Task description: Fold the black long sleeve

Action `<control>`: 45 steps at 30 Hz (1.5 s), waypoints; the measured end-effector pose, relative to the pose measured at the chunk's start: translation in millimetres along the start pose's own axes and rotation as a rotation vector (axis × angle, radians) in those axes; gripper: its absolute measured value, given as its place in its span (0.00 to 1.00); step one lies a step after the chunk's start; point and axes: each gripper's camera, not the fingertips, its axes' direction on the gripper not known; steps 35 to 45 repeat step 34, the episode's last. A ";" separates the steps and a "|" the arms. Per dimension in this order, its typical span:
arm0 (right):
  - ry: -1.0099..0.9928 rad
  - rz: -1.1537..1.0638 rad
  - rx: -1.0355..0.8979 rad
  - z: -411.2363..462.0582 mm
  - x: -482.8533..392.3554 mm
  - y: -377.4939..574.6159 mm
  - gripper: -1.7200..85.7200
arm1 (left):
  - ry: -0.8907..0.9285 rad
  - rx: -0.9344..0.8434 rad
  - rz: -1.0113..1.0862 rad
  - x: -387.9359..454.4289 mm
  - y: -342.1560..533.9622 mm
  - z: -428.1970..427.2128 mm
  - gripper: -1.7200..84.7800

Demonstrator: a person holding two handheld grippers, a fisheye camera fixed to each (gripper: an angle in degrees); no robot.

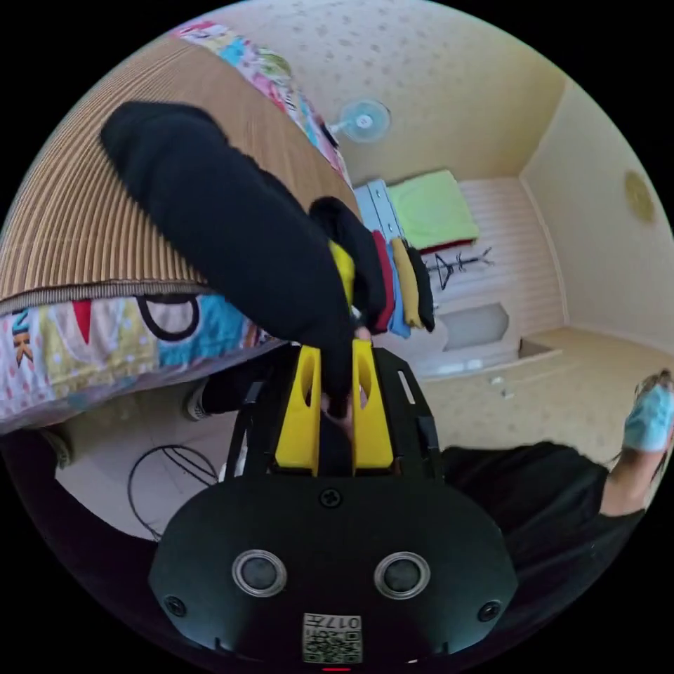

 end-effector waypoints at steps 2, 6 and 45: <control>0.084 -0.176 -0.006 12.5 -53.7 -5.9 0.26 | -0.058 0.027 0.076 19.6 23.8 -12.4 0.11; 0.241 -0.432 -0.061 21.6 -169.7 -52.2 0.24 | -0.187 0.116 0.172 44.7 49.8 -62.1 0.09; 0.768 -0.060 0.436 -150.1 -138.1 -5.0 0.03 | -0.543 0.467 -0.079 -1.1 111.6 -65.6 0.13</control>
